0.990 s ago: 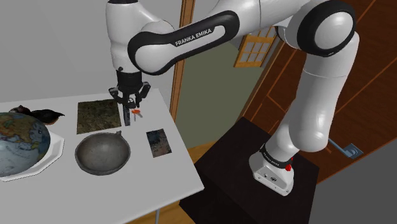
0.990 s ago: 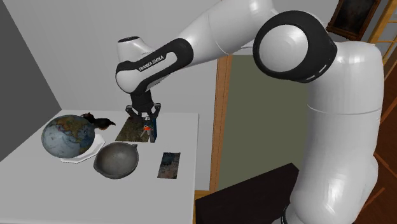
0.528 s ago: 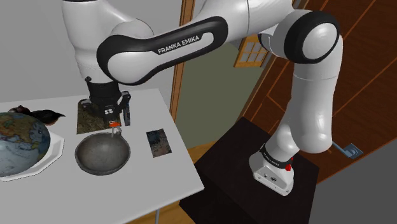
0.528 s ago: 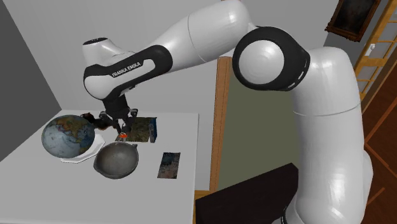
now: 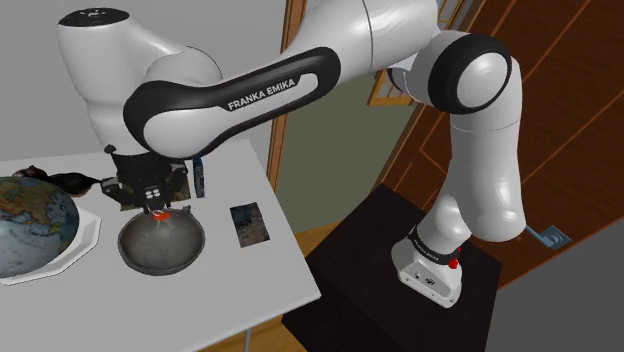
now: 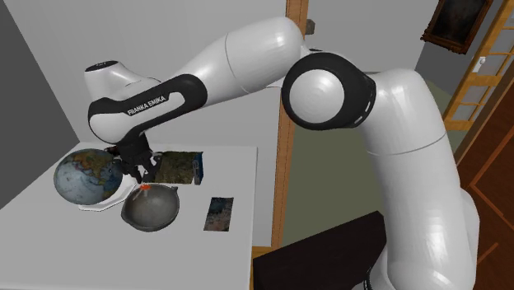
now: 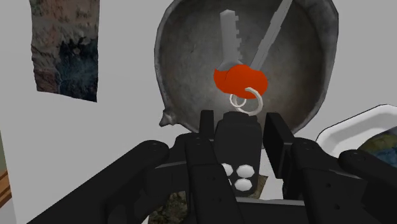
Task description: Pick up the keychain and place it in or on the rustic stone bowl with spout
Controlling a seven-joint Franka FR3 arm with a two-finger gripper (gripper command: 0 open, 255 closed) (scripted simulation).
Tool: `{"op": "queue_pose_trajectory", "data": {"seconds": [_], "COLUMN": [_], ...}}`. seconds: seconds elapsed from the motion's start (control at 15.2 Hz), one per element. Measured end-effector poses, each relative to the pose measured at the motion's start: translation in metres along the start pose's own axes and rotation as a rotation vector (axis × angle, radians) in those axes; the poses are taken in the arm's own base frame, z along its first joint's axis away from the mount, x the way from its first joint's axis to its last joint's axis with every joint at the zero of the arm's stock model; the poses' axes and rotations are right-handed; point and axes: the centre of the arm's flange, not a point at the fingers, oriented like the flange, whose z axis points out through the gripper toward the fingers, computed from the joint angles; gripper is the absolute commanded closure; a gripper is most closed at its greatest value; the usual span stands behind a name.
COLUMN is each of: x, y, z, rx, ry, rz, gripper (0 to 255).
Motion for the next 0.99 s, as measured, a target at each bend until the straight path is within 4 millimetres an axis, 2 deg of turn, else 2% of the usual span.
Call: {"op": "queue_pose_trajectory", "data": {"seconds": [0.73, 0.99], "x": [-0.002, -0.001], "y": [0.0, 0.0], "z": [0.056, 0.061], "rx": [0.0, 0.0], "ry": [0.0, 0.0], "rz": [0.0, 0.0], "gripper": [255, 255]}}
